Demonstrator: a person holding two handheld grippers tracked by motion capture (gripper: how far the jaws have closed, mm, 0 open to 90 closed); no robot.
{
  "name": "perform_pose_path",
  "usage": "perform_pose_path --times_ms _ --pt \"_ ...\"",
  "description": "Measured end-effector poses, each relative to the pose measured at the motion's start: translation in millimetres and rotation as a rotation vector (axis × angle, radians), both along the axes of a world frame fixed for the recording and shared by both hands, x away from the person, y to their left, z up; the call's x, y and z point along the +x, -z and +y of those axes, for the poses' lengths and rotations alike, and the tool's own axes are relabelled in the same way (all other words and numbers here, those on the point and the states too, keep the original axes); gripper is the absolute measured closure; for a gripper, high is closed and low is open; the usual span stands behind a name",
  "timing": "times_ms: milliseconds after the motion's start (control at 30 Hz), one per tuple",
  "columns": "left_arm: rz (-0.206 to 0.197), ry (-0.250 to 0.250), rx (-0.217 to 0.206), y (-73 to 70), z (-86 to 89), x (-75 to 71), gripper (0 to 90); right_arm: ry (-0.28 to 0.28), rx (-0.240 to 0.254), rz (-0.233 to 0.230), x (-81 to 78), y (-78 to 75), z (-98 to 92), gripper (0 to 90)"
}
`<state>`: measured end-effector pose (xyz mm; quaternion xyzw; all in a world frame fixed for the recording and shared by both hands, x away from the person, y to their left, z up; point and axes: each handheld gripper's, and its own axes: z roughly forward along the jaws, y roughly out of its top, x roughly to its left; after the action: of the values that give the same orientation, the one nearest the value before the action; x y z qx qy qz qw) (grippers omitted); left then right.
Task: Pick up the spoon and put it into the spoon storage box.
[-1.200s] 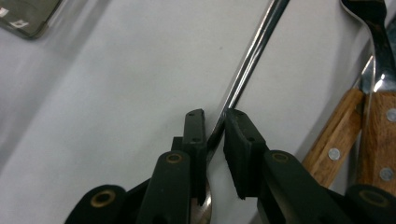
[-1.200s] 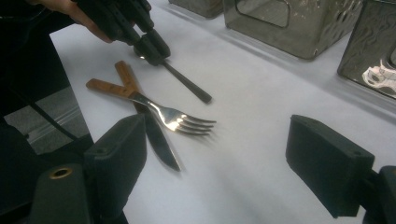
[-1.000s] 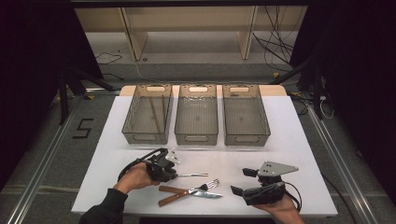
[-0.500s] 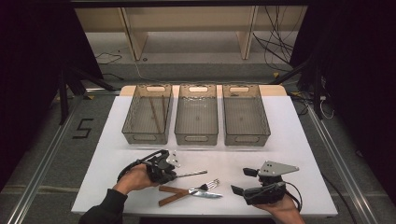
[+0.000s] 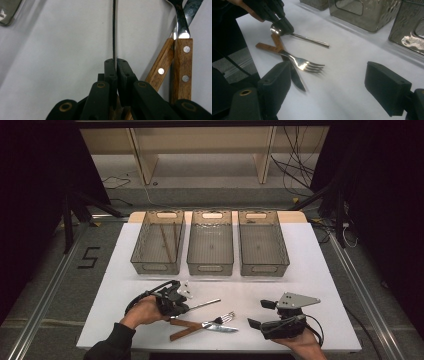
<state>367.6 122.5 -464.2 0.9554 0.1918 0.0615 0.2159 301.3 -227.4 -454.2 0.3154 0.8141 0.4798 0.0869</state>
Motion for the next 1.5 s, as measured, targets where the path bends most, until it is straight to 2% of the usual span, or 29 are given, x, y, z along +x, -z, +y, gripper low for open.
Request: perform_pose_path --times_ms 100,333,567,700,1100,1500 --pt "0.013 -0.007 -0.016 -0.9 0.8 0.0 86.9 -0.002 0.0 0.001 -0.2 -0.2 0.2 21.8" --pt "0.037 -0.027 -0.014 -1.8 1.2 1.6 87.0 -0.002 -0.003 0.002 0.0 0.0 0.4 21.8" --pt "0.044 -0.042 -0.013 -1.6 0.9 2.5 86.5 -0.002 -0.003 0.002 0.0 0.0 0.4 21.8" --pt "0.06 -0.048 -0.029 -2.5 0.8 1.8 87.0 -0.003 -0.003 0.001 -0.1 -0.1 0.4 21.9" --pt "0.064 -0.073 -0.017 -0.9 0.2 3.2 85.2 -0.003 -0.003 0.002 0.0 0.0 0.4 22.0" --pt "0.058 -0.063 -0.011 -1.4 -2.1 1.0 85.7 -0.002 -0.003 0.0 0.5 0.2 0.4 22.0"
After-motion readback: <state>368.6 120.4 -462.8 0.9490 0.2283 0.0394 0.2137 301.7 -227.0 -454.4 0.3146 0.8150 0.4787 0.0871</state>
